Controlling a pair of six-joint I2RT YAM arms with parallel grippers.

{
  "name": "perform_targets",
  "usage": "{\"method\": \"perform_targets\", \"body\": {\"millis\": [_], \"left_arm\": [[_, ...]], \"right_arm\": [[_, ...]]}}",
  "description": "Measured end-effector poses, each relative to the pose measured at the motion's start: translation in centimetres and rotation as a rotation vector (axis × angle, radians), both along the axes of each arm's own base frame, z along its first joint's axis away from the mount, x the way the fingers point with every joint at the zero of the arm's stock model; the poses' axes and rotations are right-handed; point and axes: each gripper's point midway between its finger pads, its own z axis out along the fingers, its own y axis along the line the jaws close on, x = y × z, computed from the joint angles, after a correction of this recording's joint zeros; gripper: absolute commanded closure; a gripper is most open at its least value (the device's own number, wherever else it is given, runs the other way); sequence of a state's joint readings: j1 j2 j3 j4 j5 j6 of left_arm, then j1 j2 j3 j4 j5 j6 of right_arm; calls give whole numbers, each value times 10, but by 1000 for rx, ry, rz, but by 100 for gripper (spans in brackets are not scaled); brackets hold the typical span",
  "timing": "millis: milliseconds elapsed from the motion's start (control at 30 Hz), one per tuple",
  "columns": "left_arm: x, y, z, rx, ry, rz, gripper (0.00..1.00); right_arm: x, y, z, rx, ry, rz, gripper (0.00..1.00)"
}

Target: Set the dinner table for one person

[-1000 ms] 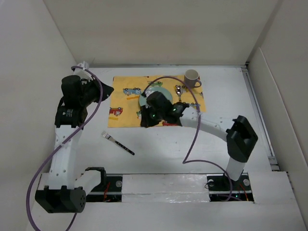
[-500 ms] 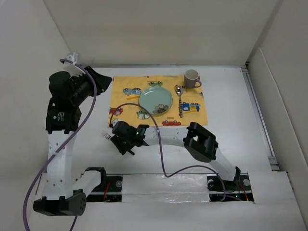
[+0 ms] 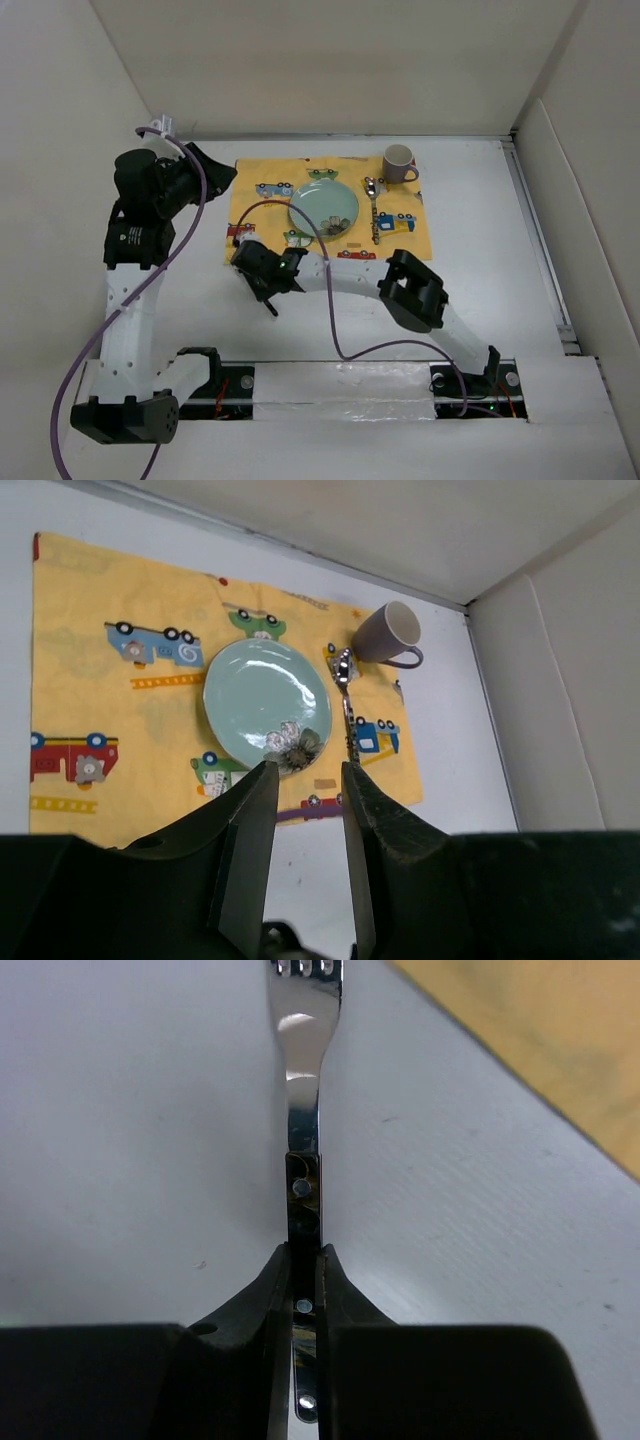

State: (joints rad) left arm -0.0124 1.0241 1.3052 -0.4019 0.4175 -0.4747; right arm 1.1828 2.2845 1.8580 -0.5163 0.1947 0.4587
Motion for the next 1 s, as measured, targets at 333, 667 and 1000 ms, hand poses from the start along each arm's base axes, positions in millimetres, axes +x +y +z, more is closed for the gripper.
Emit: {"method": "perform_targets", "body": {"millis": [333, 667, 1000], "left_arm": [[-1, 18, -81, -13, 216, 153, 72], [-19, 21, -155, -19, 409, 188, 73], [-19, 21, -163, -15, 419, 190, 73]], "right_arm": [[158, -23, 104, 309, -53, -387, 100], [215, -14, 29, 355, 58, -595, 100], [211, -13, 4, 344, 116, -633, 97]]}}
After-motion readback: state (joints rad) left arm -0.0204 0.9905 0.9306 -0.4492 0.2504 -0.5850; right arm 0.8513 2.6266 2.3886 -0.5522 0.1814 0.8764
